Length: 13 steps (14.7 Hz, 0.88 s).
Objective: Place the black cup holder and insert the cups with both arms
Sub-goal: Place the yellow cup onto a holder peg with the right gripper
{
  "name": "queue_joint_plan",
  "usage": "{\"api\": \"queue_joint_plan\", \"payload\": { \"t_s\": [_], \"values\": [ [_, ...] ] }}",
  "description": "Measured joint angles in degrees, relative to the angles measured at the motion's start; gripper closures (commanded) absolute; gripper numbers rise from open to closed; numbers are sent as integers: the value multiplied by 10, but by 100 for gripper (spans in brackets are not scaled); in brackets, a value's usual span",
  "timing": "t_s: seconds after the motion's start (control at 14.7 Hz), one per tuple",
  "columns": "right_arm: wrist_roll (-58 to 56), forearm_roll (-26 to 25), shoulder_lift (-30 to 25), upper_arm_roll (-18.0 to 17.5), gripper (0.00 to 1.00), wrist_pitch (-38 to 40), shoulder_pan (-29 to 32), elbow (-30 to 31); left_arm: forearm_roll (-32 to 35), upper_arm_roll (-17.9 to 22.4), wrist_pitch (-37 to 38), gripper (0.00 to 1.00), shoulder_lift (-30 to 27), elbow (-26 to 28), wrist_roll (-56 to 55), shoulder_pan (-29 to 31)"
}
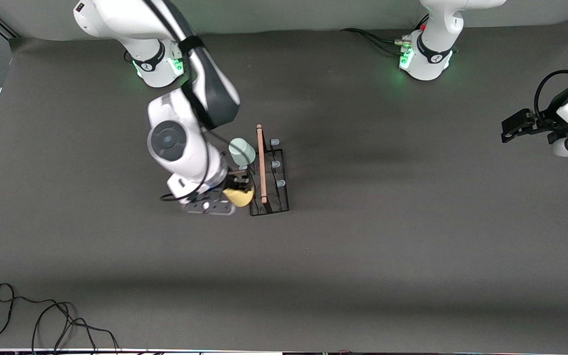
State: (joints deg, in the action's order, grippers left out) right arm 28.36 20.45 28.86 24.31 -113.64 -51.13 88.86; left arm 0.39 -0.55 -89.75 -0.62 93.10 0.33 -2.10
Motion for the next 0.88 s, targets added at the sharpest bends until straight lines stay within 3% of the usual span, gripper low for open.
{"api": "queue_joint_plan", "payload": {
  "t_s": [0.27, 0.34, 0.48, 0.61, 0.88],
  "values": [
    [2, 0, 9, 3, 73, 0, 1, 4, 0, 0, 0, 0, 0, 0, 0, 0],
    [2, 0, 11, 3, 59, 0, 1, 4, 0, 0, 0, 0, 0, 0, 0, 0],
    [2, 0, 16, 2, 19, 0, -3, 4, 0, 0, 0, 0, 0, 0, 0, 0],
    [2, 0, 21, 2, 10, 0, -4, 4, 0, -1, 0, 0, 0, 0, 0, 0],
    [1, 0, 24, 15, 3, 1, 2, 3, 0, -1, 0, 0, 0, 0, 0, 0]
  ]
}}
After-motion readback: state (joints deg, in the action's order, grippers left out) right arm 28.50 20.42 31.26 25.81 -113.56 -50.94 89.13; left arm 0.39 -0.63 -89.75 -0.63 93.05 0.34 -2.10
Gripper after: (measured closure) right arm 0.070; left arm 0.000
